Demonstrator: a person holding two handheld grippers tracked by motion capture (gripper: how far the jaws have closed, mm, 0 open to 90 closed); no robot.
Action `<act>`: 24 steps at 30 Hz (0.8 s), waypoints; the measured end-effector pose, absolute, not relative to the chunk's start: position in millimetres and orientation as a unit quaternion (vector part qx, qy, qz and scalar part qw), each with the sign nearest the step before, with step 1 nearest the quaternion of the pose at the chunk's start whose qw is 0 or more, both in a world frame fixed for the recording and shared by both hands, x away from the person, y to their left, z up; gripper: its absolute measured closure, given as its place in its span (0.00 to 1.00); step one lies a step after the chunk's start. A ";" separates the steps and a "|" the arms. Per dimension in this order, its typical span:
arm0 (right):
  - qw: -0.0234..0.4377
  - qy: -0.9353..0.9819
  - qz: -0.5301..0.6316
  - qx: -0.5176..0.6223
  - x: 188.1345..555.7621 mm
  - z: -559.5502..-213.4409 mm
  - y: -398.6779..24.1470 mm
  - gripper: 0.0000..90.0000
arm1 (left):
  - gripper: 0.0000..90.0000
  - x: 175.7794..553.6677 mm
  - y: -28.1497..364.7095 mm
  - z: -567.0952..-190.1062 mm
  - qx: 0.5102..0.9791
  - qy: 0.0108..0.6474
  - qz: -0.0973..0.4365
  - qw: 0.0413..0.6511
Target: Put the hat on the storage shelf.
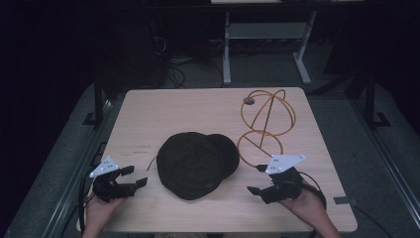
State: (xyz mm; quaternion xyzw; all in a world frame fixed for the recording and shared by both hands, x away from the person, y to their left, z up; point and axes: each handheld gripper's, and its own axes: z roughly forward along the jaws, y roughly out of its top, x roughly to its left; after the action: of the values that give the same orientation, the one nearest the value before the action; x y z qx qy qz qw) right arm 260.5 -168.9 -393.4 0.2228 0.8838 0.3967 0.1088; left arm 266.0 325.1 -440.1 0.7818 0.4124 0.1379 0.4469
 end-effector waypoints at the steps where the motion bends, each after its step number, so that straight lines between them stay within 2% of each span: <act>1: 0.106 0.888 0.394 0.213 263.6 -390.8 -161.4 0.29 | 0.26 266.0 325.2 -440.2 0.782 0.412 0.138 0.446; 5: 0.104 0.896 0.388 0.189 273.9 -383.5 -138.6 0.32 | 0.25 266.3 325.9 -440.1 0.784 0.410 0.140 0.444; 7: 0.100 0.899 0.385 0.181 278.7 -381.7 -128.9 0.37 | 0.25 266.2 325.4 -439.9 0.785 0.411 0.137 0.443; 23: 0.065 0.922 0.355 0.140 304.2 -392.7 -55.9 0.42 | 0.25 266.7 324.2 -440.1 0.784 0.411 0.143 0.442; 24: 0.067 0.925 0.353 0.126 305.8 -392.7 -47.1 0.45 | 0.25 266.5 324.2 -440.0 0.783 0.412 0.142 0.443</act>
State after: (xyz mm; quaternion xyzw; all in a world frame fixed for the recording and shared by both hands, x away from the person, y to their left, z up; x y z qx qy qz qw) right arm 305.8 -47.1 -392.7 0.1264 0.9248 0.3526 0.0675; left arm 266.5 324.2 -440.0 0.7834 0.4116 0.1423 0.4435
